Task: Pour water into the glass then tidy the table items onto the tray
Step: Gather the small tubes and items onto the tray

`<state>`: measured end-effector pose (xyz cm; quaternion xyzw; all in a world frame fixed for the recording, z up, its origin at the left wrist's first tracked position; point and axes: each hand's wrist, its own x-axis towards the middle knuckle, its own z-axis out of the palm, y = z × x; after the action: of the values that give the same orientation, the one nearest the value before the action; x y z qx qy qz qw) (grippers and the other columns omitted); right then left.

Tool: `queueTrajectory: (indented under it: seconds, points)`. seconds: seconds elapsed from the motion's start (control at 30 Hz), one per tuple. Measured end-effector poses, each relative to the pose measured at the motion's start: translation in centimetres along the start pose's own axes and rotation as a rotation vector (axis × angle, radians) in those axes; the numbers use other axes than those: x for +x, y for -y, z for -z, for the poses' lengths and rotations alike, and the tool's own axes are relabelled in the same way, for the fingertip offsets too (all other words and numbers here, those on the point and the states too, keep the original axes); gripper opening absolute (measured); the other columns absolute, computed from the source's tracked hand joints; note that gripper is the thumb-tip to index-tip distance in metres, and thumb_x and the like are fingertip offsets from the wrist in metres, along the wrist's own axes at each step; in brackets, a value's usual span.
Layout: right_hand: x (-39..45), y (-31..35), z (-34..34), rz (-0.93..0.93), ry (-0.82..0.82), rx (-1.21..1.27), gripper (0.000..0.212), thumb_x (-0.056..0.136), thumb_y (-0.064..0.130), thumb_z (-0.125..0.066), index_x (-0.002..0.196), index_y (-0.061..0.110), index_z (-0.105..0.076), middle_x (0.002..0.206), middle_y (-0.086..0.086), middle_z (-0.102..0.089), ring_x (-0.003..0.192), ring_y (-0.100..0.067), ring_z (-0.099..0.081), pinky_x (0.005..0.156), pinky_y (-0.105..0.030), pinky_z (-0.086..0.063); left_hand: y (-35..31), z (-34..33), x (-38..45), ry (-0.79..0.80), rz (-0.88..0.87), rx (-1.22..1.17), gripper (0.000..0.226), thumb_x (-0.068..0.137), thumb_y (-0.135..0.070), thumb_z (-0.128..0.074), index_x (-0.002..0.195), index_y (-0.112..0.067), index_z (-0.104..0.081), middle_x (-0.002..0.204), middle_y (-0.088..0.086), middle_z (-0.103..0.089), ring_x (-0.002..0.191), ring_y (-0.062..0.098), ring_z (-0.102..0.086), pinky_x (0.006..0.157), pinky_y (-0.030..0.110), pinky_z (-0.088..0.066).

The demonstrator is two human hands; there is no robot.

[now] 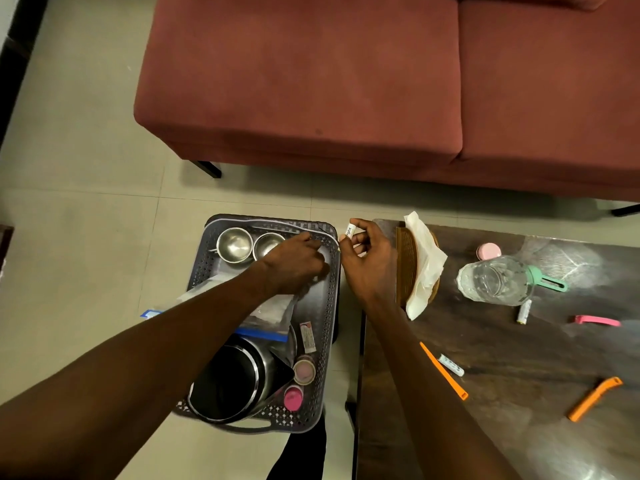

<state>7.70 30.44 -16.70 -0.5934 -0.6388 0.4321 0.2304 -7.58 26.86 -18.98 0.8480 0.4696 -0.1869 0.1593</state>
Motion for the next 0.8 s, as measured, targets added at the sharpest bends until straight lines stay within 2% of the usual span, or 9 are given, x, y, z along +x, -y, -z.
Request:
queueTrajectory:
  seconds: [0.17,0.23,0.3,0.4,0.53,0.63,0.7,0.8]
  points:
    - [-0.1,0.4,0.4,0.020,0.044,-0.004,0.036,0.094,0.015,-0.063,0.129,0.017,-0.060,0.082,0.011,-0.060,0.073,-0.001,-0.058,0.065,-0.013,-0.047,0.8,0.8,-0.6,-0.318,0.237,-0.338,0.031,0.092,-0.041,-0.059,0.120,-0.029,-0.066,0.112,-0.001,-0.070,0.108,0.018,-0.056,0.094,0.034,-0.033]
    - [-0.2,0.5,0.3,0.046,0.088,-0.017,0.035,0.095,0.015,-0.061,0.130,0.015,-0.059,0.093,0.001,-0.066,0.083,-0.008,-0.062,0.074,-0.023,-0.055,1.2,1.0,-1.1,-0.496,0.354,-0.555,0.030,0.087,-0.033,-0.067,0.114,-0.021,-0.071,0.103,0.003,-0.074,0.089,0.017,-0.061,0.083,0.028,-0.037]
    - [-0.3,0.6,0.1,0.065,0.131,-0.068,0.034,0.097,0.018,-0.059,0.130,0.016,-0.060,0.106,-0.007,-0.068,0.094,-0.017,-0.064,0.084,-0.034,-0.058,1.6,1.4,-1.7,-0.609,0.454,-0.769,0.030,0.081,-0.022,-0.074,0.110,-0.015,-0.074,0.096,0.005,-0.076,0.073,0.012,-0.061,0.073,0.026,-0.047]
    - [-0.3,0.6,-0.3,0.068,0.193,-0.136,0.033,0.099,0.023,-0.055,0.131,0.018,-0.060,0.111,-0.008,-0.067,0.096,-0.020,-0.064,0.087,-0.042,-0.057,2.1,1.4,-2.3,-0.699,0.561,-0.899,0.029,0.077,-0.017,-0.077,0.106,-0.016,-0.076,0.094,0.001,-0.076,0.071,0.009,-0.065,0.070,0.027,-0.056]
    - [-0.2,0.6,-0.6,0.079,0.218,-0.177,0.036,0.099,0.024,-0.055,0.135,0.021,-0.058,0.117,-0.007,-0.063,0.097,-0.020,-0.063,0.089,-0.043,-0.056,2.3,1.1,-2.7,-0.764,0.599,-0.957,0.027,0.080,-0.017,-0.077,0.107,-0.015,-0.076,0.095,0.001,-0.077,0.076,0.009,-0.071,0.072,0.021,-0.058]
    - [-0.1,0.6,-0.8,0.086,0.254,-0.263,0.039,0.098,0.027,-0.056,0.137,0.021,-0.055,0.120,-0.008,-0.063,0.099,-0.022,-0.063,0.089,-0.043,-0.056,2.4,0.9,-2.9,-0.750,0.615,-0.948,0.025,0.079,-0.016,-0.077,0.104,-0.014,-0.077,0.094,0.001,-0.077,0.077,0.009,-0.071,0.072,0.018,-0.055]
    - [0.0,0.6,-1.1,0.074,0.281,-0.304,0.042,0.096,0.026,-0.057,0.138,0.020,-0.052,0.118,-0.010,-0.064,0.101,-0.025,-0.063,0.089,-0.044,-0.056,2.5,1.0,-2.7,-0.685,0.603,-0.917,0.026,0.078,-0.015,-0.078,0.104,-0.013,-0.076,0.094,0.004,-0.076,0.078,0.013,-0.069,0.073,0.023,-0.055]
    - [0.4,0.4,-1.5,0.012,0.285,-0.284,0.041,0.091,0.024,-0.066,0.128,0.015,-0.050,0.106,-0.010,-0.068,0.090,-0.025,-0.067,0.079,-0.043,-0.059,2.6,1.1,-2.0,-0.530,0.543,-0.842,0.030,0.077,-0.018,-0.078,0.107,-0.013,-0.075,0.094,0.005,-0.072,0.078,0.017,-0.063,0.071,0.028,-0.051]
